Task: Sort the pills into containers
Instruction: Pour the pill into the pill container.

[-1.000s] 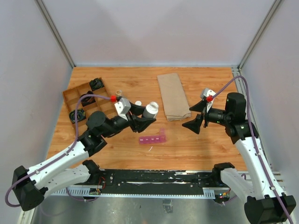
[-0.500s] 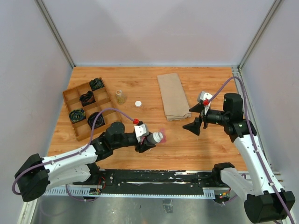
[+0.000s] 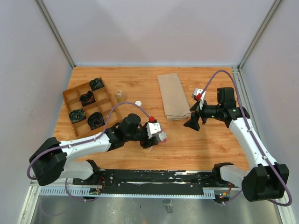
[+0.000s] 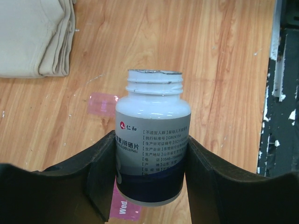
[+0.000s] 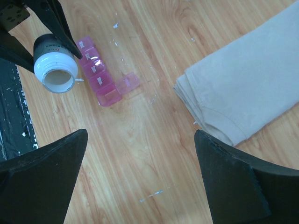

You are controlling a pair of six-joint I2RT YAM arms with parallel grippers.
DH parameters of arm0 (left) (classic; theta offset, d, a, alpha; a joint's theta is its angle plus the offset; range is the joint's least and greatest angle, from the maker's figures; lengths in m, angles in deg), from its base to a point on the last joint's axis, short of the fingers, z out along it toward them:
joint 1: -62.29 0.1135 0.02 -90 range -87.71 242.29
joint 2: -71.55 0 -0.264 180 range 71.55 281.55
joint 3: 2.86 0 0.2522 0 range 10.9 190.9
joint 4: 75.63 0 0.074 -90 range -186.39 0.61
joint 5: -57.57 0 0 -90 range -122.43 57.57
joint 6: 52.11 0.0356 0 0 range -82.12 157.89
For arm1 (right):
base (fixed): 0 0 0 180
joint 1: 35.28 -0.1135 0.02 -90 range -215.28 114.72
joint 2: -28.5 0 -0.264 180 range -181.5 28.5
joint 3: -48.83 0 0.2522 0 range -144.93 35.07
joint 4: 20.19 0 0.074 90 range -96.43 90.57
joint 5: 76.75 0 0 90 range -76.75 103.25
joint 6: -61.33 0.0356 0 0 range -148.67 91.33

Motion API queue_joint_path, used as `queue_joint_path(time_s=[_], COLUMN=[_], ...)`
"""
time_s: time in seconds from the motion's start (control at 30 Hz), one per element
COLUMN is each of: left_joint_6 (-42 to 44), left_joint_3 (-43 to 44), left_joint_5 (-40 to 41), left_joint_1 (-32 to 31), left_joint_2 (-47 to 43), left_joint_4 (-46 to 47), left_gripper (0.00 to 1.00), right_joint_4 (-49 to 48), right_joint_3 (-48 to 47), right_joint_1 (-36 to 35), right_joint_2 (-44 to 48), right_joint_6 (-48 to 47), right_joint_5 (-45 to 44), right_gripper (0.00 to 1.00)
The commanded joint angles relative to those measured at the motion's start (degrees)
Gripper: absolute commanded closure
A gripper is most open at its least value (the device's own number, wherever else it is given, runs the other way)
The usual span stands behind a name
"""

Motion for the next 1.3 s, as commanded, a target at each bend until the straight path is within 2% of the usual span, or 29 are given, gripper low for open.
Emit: queue_joint_path(time_s=[0.0, 0.47, 1.27], left_joint_6=[4.18, 5.49, 2.39], left_joint_3=[2.47, 4.75, 9.63], left_joint_5=[1.02, 2.47, 6.18], left_joint_1=[-0.13, -0.09, -0.09], left_joint_2=[2.35, 6.71, 10.68], left_joint_4=[-3.56, -7.60, -15.89], left_gripper=[1.00, 1.00, 1.00], right_joint_4=[3.85, 3.98, 4.95], right_joint_3=[-1.07, -0.43, -0.61], right_joint_1=[2.63, 6.69, 7.19], right_joint_2=[-1.74, -3.29, -3.38], right_joint_6=[-0.83, -0.50, -0.80], right_joint_5=[-0.59, -1.25, 0.14], right_gripper=[0.01, 0.01, 0.01])
